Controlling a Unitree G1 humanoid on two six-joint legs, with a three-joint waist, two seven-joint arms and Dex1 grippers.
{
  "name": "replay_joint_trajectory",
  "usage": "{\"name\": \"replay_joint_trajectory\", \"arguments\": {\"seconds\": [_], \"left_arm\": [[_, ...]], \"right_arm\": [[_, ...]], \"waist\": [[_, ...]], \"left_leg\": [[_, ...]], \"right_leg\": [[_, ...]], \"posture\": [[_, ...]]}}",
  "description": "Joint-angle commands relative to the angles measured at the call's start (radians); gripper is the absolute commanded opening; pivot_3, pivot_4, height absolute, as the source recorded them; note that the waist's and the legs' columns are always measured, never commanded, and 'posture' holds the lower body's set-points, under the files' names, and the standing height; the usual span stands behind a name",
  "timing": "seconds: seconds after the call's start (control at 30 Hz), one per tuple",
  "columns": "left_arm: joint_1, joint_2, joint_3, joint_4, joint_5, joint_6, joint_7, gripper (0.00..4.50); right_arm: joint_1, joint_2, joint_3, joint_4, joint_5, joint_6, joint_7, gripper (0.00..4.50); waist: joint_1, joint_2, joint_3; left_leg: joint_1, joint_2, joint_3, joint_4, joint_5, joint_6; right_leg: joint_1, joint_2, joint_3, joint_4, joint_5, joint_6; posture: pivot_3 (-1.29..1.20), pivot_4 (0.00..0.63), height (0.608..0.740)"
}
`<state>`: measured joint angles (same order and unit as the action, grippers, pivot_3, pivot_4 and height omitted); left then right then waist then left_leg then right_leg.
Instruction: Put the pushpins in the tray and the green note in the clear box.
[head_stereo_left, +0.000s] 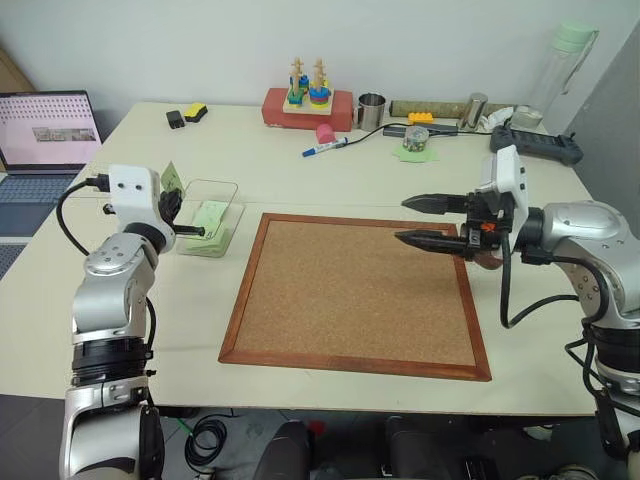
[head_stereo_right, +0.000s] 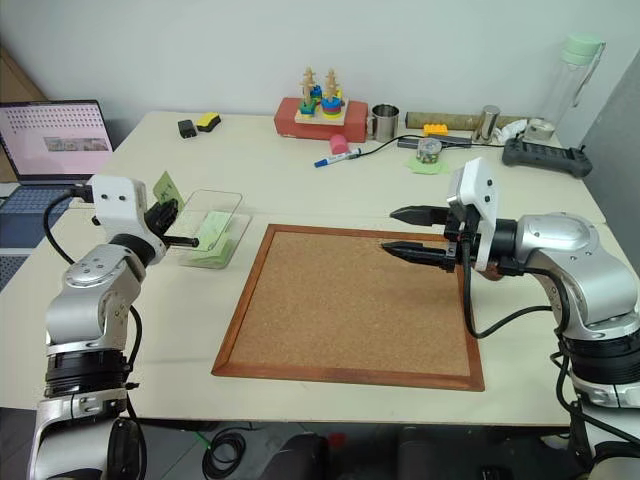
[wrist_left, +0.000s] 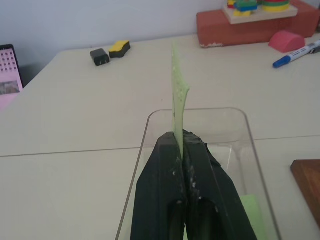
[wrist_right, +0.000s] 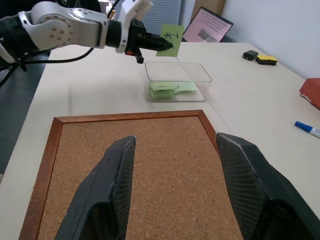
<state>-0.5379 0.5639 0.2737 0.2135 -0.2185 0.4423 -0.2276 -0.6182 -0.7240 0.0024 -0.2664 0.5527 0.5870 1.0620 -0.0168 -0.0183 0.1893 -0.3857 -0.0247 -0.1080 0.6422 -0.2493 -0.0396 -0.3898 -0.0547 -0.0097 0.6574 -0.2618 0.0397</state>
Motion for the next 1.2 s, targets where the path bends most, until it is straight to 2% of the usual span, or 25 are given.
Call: {"name": "replay_joint_trajectory", "arguments": {"seconds": [0.03, 0.1, 0.2, 0.53, 0.6, 0.67, 0.7, 0.77, 0.9, 0.97, 1.1, 1.2], "left_arm": [[-0.043, 0.017, -0.006, 0.038, 0.033, -0.049, -0.001, 0.00], [-0.046, 0.018, -0.014, 0.056, 0.047, -0.058, -0.002, 0.00], [-0.048, 0.018, -0.008, 0.064, 0.052, -0.068, -0.002, 0.49], [-0.030, 0.024, 0.003, 0.007, 0.036, -0.053, -0.040, 2.74], [-0.020, 0.028, -0.001, -0.015, 0.036, -0.048, -0.051, 2.98], [-0.010, 0.034, 0.003, -0.044, 0.031, -0.043, -0.064, 3.41], [0.000, 0.047, 0.005, -0.073, 0.021, -0.037, -0.092, 3.50], [0.033, 0.109, 0.001, -0.130, 0.010, -0.021, -0.175, 3.98], [0.120, 0.256, -0.015, -0.232, -0.043, 0.042, -0.383, 3.98], [0.196, 0.317, -0.023, -0.310, -0.050, -0.022, -0.486, 3.98], [0.381, 0.449, 0.071, -0.408, -0.136, 0.021, -0.696, 3.98], [0.489, 0.523, 0.125, -0.368, -0.108, -0.037, -0.785, 3.98]], "right_arm": [[-0.004, -0.004, -0.006, -0.043, 0.014, -0.003, 0.001, 2.64], [0.002, -0.005, -0.005, -0.049, 0.014, -0.003, -0.002, 2.64], [0.008, -0.007, -0.003, -0.056, 0.012, -0.001, -0.006, 2.68], [0.006, -0.009, 0.000, -0.049, 0.006, -0.001, -0.003, 2.68], [0.007, -0.010, 0.001, -0.048, 0.004, -0.002, -0.003, 2.68], [0.008, -0.013, 0.002, -0.048, 0.000, -0.003, -0.003, 2.68], [0.012, -0.018, -0.001, -0.048, -0.004, -0.006, -0.003, 2.68], [0.025, -0.034, -0.016, -0.046, -0.015, -0.013, -0.009, 2.68], [0.079, -0.087, -0.058, -0.033, -0.031, -0.031, 0.001, 2.68], [0.113, -0.120, -0.076, -0.030, -0.033, -0.042, 0.017, 2.68], [0.240, -0.239, -0.169, -0.003, -0.048, -0.060, 0.063, 2.68], [0.320, -0.292, -0.229, 0.025, -0.061, -0.079, 0.082, 2.68]], "waist": [[0.000, 0.000, 0.000], [0.000, 0.000, 0.000], [0.000, 0.000, 0.000], [0.000, 0.000, 0.000], [0.000, 0.000, 0.000], [0.000, 0.000, 0.000], [0.000, 0.000, 0.000], [-0.001, -0.001, 0.000], [-0.009, 0.000, 0.001], [-0.010, 0.000, 0.001], [-0.006, 0.001, 0.001], [-0.007, 0.001, 0.002]], "left_leg": [[0.000, 0.000, 0.000, 0.000, 0.000, 0.000], [0.000, 0.000, 0.000, 0.000, 0.000, 0.000], [0.000, 0.000, 0.000, 0.000, 0.000, 0.000], [0.000, 0.000, 0.000, 0.000, 0.000, 0.000], [0.000, 0.000, 0.000, 0.000, 0.000, 0.000], [0.000, 0.000, 0.000, 0.000, 0.000, -0.001], [0.000, 0.000, 0.000, 0.000, 0.000, -0.001], [0.000, 0.000, 0.000, 0.000, 0.000, -0.001], [0.000, 0.001, 0.001, -0.001, -0.001, -0.001], [0.000, 0.000, 0.002, -0.002, -0.001, -0.001], [-0.001, 0.001, 0.002, -0.003, -0.001, -0.001], [-0.001, 0.003, 0.002, -0.004, -0.001, -0.001]], "right_leg": [[0.000, 0.000, 0.000, 0.000, 0.000, 0.000], [0.000, 0.000, 0.000, 0.000, 0.000, 0.000], [0.000, 0.000, 0.000, 0.000, 0.000, 0.000], [0.000, 0.000, 0.000, 0.000, 0.000, 0.000], [0.000, 0.000, 0.000, 0.000, 0.000, 0.000], [0.000, 0.000, 0.000, 0.000, 0.000, 0.000], [0.000, 0.000, 0.000, 0.000, 0.000, 0.000], [0.000, 0.000, 0.000, 0.000, 0.000, 0.000], [-0.001, 0.000, 0.001, 0.000, 0.000, 0.000], [-0.001, 0.000, 0.001, 0.000, 0.000, 0.000], [-0.001, -0.001, 0.001, -0.002, -0.001, -0.001], [-0.003, -0.001, 0.001, -0.002, -0.002, -0.003]], "posture": [[0.00, 0.150, 0.740], [0.00, 0.150, 0.740], [0.00, 0.150, 0.740], [0.00, 0.150, 0.740], [0.00, 0.150, 0.740], [0.00, 0.150, 0.740], [0.00, 0.150, 0.740], [0.00, 0.150, 0.740], [0.00, 0.150, 0.740], [0.00, 0.150, 0.740], [0.00, 0.150, 0.740], [0.00, 0.150, 0.740]]}}
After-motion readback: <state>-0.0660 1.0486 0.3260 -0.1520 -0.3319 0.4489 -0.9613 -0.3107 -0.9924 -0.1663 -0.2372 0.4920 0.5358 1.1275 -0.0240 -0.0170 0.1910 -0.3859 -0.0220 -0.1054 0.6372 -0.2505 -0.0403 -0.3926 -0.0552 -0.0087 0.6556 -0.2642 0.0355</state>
